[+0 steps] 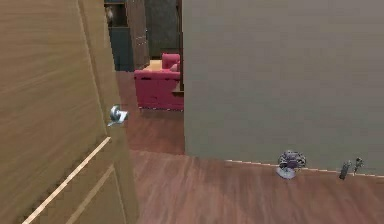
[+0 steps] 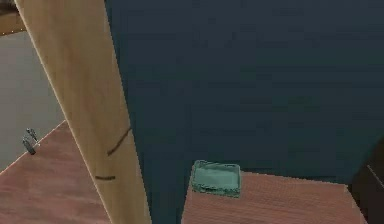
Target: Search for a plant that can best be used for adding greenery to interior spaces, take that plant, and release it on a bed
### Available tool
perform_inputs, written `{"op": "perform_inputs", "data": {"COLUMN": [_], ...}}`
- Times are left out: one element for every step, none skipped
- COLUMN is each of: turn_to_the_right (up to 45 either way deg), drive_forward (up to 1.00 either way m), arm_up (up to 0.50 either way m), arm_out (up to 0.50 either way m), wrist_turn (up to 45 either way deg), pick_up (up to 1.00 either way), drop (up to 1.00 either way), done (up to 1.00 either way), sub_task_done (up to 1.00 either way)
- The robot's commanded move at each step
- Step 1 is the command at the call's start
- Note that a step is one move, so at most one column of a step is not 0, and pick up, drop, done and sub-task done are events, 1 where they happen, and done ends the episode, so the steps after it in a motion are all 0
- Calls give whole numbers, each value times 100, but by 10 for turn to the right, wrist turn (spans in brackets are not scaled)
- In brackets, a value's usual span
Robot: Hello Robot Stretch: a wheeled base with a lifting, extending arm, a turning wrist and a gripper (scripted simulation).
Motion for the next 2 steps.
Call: {"op": "perform_inputs", "data": {"turn_to_the_right": [0,180], "drive_forward": [100,0], "arm_up": [0,0], "arm_out": [0,0], "wrist_turn": [0,0], "pick_up": [0,0], "drop": [0,0], "done": [0,0], "sub_task_done": [0,0]}}
